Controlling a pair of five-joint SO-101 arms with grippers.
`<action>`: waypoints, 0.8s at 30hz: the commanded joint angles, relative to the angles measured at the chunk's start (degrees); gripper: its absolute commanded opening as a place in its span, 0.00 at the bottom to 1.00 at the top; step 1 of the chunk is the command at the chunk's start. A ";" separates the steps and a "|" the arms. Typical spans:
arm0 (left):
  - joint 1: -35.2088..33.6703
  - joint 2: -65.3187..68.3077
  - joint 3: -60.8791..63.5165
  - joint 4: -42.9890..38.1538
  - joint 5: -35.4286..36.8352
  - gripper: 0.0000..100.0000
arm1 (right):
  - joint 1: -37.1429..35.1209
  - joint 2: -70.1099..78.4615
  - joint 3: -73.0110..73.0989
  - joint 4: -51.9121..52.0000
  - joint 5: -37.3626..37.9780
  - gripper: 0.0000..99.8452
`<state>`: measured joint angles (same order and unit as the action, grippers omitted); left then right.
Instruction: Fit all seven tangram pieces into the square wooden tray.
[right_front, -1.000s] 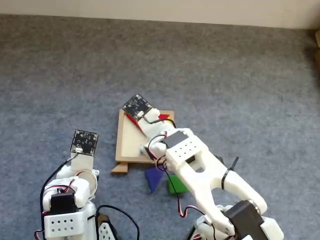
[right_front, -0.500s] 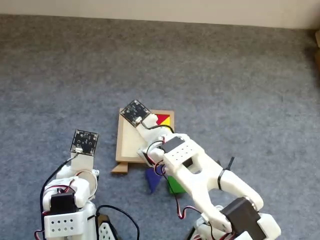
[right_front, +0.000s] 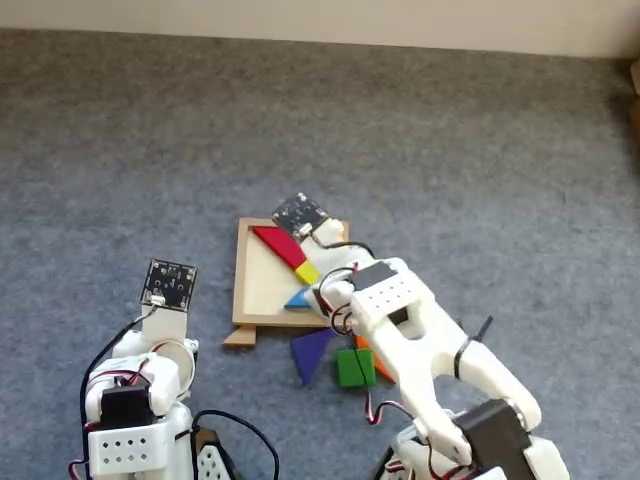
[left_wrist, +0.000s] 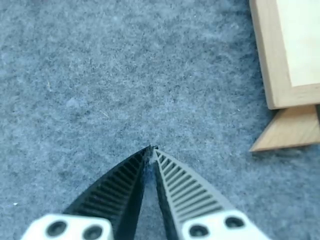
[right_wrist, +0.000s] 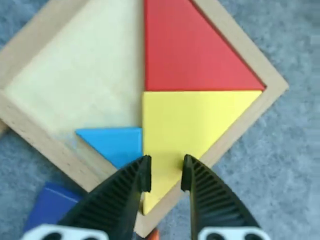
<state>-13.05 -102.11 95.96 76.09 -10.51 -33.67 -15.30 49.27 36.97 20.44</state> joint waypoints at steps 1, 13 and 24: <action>-0.40 -1.71 1.19 0.35 0.53 0.01 | 3.47 -9.71 -1.27 0.57 -2.37 0.11; -0.40 -1.71 1.19 0.35 0.53 0.01 | 6.20 -26.33 -0.57 21.76 -16.79 0.12; -0.40 -1.71 1.19 0.35 0.53 0.01 | -7.60 -26.33 10.59 27.30 -22.51 0.13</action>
<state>-13.05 -102.11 95.96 76.09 -10.51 -36.31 -39.65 58.59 63.69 -1.36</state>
